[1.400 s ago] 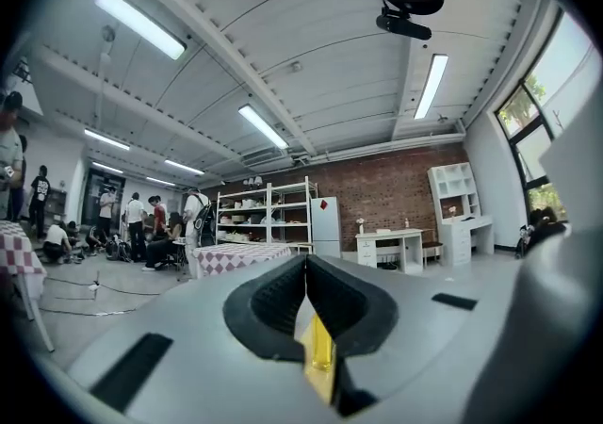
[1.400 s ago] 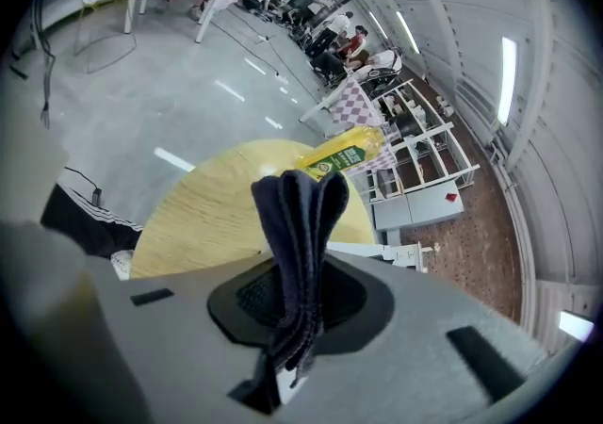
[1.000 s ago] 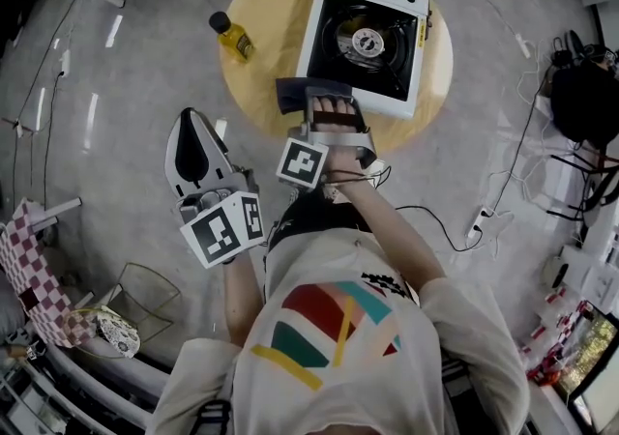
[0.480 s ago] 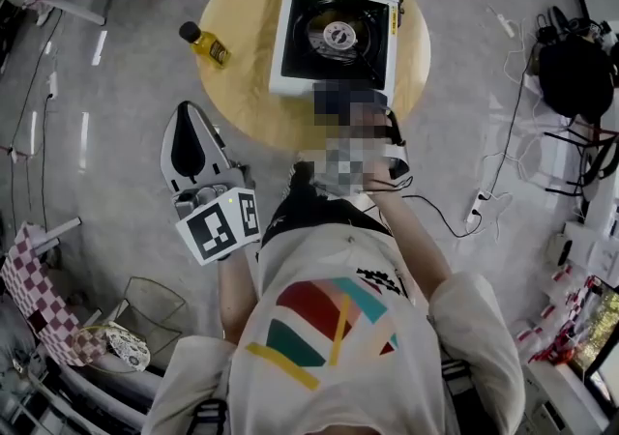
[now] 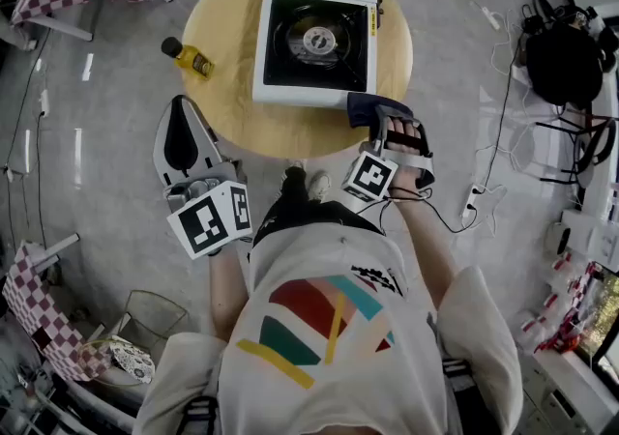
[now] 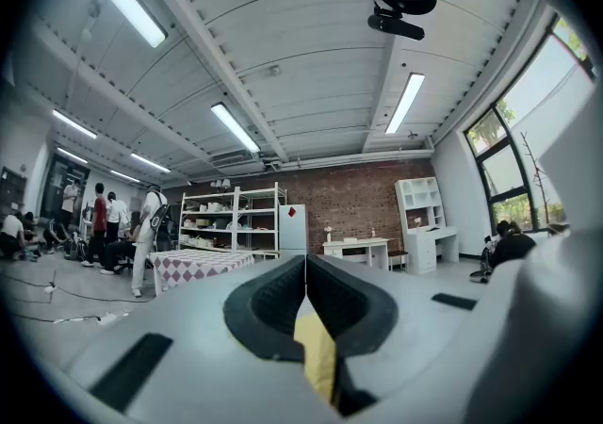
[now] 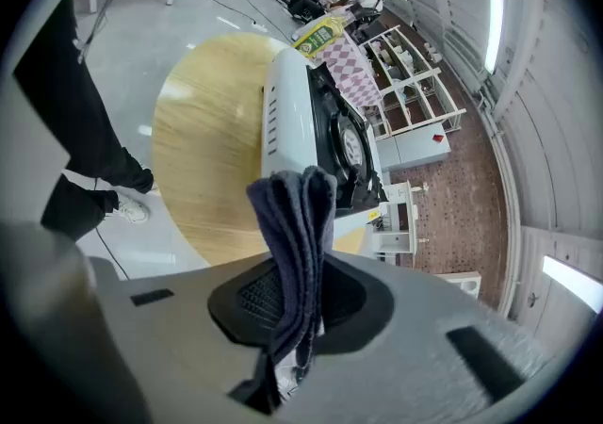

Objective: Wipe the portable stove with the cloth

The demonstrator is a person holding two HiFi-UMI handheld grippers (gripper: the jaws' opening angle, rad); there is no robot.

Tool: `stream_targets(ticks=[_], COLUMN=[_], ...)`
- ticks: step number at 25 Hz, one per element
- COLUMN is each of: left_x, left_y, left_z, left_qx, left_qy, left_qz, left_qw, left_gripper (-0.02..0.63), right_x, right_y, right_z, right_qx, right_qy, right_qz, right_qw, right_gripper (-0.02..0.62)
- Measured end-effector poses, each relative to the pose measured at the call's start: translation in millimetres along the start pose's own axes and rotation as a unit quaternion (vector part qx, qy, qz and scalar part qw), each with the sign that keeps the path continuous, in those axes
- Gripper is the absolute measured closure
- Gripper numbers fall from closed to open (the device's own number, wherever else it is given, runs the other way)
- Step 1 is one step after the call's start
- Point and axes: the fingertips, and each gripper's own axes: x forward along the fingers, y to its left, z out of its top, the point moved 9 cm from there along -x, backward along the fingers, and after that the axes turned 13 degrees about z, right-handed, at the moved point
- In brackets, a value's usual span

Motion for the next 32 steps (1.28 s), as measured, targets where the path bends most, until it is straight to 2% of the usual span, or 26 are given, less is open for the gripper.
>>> stream_targets(ticks=[3, 7, 10, 12, 16, 19, 22, 25, 29, 32], left_x=[4, 11, 11, 11, 19, 28, 41, 60, 86, 97], left_y=[-5, -10, -11, -9, -3, 3, 6, 8, 9, 15], left_z=[0, 0, 0, -1, -6, -7, -5, 1, 10, 6], left_qx=[-0.001, 0.000, 0.000, -0.002, -0.011, -0.024, -0.039, -0.052, -0.063, -0.067], left_qy=[0.002, 0.002, -0.001, -0.003, -0.001, -0.004, -0.010, -0.021, -0.037, -0.029], left_qz=[-0.007, -0.011, -0.011, -0.006, 0.004, 0.014, 0.018, 0.011, 0.002, 0.015], left_qw=[1.0000, 0.9999, 0.9999, 1.0000, 0.9999, 0.9996, 0.9990, 0.9983, 0.9973, 0.9972], left_gripper=[0.600, 0.600, 0.600, 0.600, 0.600, 0.600, 0.600, 0.600, 0.600, 0.600], right_x=[3, 4, -14, -39, -77, -91, -93, -93, -90, -75], right_y=[1, -3, -16, -35, -77, -108, -131, -142, -151, -155], right_z=[-12, -17, -15, -7, 18, 39, 59, 80, 108, 128], right_qx=[0.007, -0.012, -0.010, -0.022, -0.094, -0.127, -0.138, -0.175, -0.255, -0.304], right_qy=[0.012, 0.013, -0.023, -0.065, -0.128, -0.154, -0.177, -0.197, -0.222, -0.238], right_qz=[0.011, 0.013, -0.004, -0.040, -0.113, -0.138, -0.140, -0.137, -0.135, -0.116], right_qw=[1.000, 1.000, 1.000, 0.997, 0.981, 0.970, 0.964, 0.955, 0.931, 0.915], right_gripper=[0.561, 0.561, 0.562, 0.563, 0.562, 0.563, 0.563, 0.563, 0.562, 0.562])
